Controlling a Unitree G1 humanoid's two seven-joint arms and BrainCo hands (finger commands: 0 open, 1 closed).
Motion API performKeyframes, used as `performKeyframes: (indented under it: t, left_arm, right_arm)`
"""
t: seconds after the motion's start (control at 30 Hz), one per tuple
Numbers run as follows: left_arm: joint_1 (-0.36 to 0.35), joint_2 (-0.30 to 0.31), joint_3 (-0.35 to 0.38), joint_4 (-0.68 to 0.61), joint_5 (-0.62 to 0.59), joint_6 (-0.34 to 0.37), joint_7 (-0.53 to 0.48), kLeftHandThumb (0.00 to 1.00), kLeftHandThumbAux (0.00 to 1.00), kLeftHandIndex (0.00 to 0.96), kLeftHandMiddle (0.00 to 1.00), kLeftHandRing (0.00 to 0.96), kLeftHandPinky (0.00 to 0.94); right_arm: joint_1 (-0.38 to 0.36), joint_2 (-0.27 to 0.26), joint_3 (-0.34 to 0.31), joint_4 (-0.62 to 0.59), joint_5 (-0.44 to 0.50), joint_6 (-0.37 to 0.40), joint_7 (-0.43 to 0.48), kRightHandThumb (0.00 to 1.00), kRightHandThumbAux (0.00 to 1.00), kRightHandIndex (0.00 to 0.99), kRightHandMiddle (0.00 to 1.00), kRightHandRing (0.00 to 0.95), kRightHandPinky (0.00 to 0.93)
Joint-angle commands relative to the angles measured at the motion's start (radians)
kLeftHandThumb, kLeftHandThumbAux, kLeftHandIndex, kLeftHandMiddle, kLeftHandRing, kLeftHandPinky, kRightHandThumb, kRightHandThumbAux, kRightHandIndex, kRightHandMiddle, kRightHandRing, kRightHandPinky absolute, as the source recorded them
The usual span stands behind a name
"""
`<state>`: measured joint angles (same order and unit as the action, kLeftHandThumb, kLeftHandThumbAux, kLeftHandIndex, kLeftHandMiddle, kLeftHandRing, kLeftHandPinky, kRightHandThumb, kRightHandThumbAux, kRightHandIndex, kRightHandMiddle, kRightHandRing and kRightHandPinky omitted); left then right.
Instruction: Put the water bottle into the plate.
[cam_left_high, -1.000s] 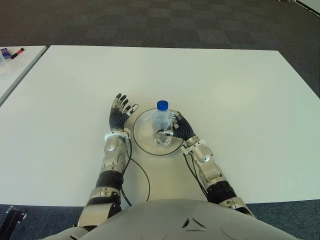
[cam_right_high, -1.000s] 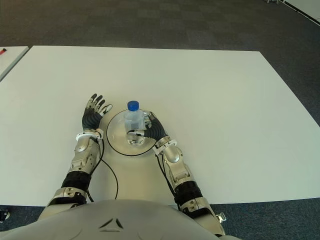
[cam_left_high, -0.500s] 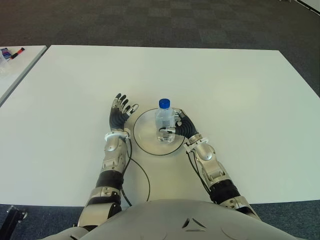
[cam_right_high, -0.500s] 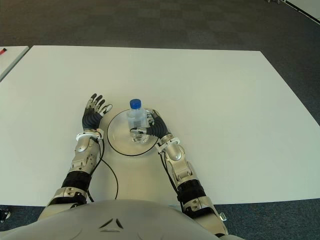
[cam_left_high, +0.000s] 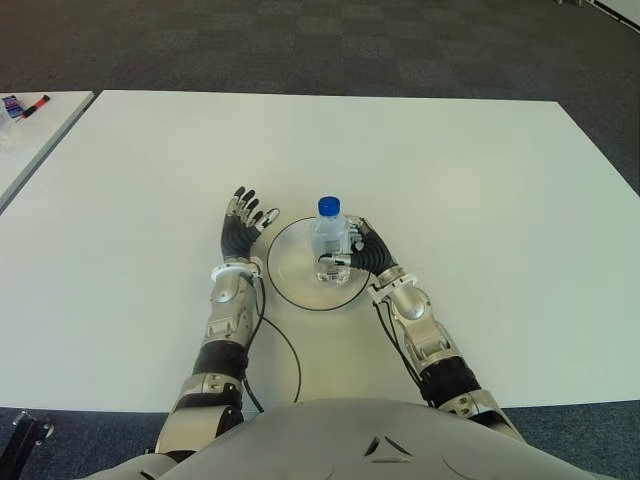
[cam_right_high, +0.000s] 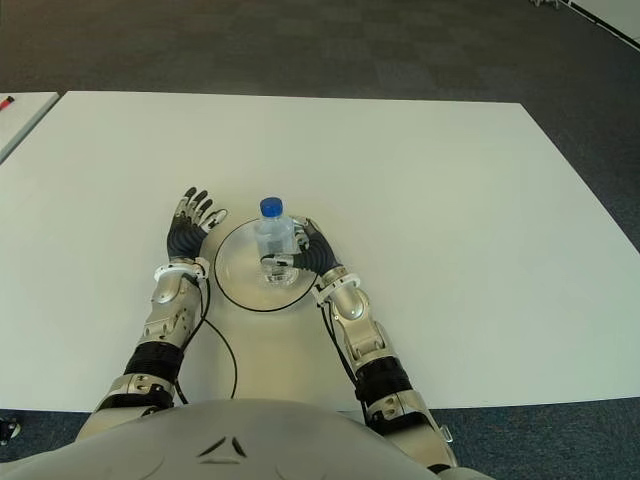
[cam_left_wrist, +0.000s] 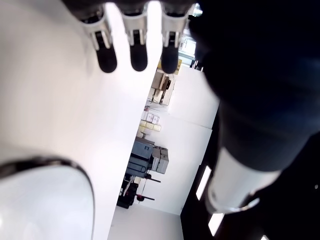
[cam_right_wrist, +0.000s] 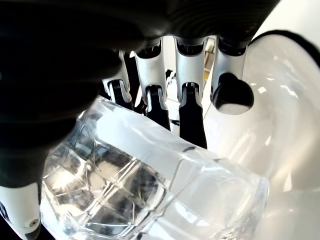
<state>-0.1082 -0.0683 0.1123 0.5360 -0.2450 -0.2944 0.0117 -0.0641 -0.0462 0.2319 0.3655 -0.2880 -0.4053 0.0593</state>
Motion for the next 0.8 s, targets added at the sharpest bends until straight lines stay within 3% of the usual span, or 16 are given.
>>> performKeyframes:
  t: [0.03,0.8]
  left_arm:
    - [0.003,-0.080,-0.005,0.035,0.007,0.013,0.030,0.000,0.873,0.094,0.120,0.113,0.139]
    - [-0.008,-0.076,-0.005,0.063,-0.004,-0.004,0.031,0.000,0.890,0.091,0.119,0.114,0.139]
  right_arm:
    - [-0.017,-0.004,-0.002,0.037,-0.007,0.020,-0.024,0.857,0.676,0.402,0.539,0.882,0.862]
    - [-0.035,-0.013,0.007,0.066,-0.003,0.003,-0.036,0.858,0.675,0.405,0.543,0.875,0.863]
